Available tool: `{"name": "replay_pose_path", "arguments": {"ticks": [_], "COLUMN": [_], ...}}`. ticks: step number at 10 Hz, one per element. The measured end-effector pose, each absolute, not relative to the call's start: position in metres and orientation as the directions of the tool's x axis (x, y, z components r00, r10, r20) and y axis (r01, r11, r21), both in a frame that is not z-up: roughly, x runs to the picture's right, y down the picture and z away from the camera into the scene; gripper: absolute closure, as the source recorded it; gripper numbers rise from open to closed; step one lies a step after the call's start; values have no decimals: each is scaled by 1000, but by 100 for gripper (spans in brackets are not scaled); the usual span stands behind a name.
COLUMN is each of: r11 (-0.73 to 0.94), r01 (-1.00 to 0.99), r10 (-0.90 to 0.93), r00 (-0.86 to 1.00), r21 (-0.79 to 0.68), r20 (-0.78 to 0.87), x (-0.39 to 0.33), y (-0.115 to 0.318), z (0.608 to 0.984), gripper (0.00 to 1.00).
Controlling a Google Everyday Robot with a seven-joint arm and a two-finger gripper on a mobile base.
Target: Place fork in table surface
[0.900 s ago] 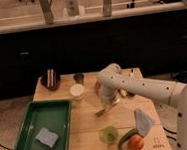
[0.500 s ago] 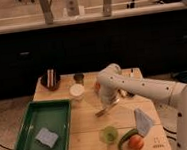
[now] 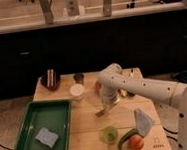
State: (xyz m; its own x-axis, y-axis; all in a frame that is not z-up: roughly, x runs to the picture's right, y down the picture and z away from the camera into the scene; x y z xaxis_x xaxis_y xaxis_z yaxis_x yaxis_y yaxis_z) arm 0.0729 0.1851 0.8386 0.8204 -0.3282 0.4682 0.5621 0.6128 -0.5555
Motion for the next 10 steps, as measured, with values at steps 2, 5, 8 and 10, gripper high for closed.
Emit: {"name": "replay_pose_path", "arguments": {"ticks": [2, 5, 8, 10], "r11": [618, 616, 614, 608], "r01": [557, 557, 559, 565], "r10": [-322, -316, -314, -322], "r00": [823, 823, 821, 817], "r21": [-555, -557, -557, -558], "r20": [468, 473, 477, 478], "x": [76, 78, 80, 80], "y": [186, 191, 194, 197], "z": [840, 842, 844, 843], "gripper": [20, 20, 20, 20]}}
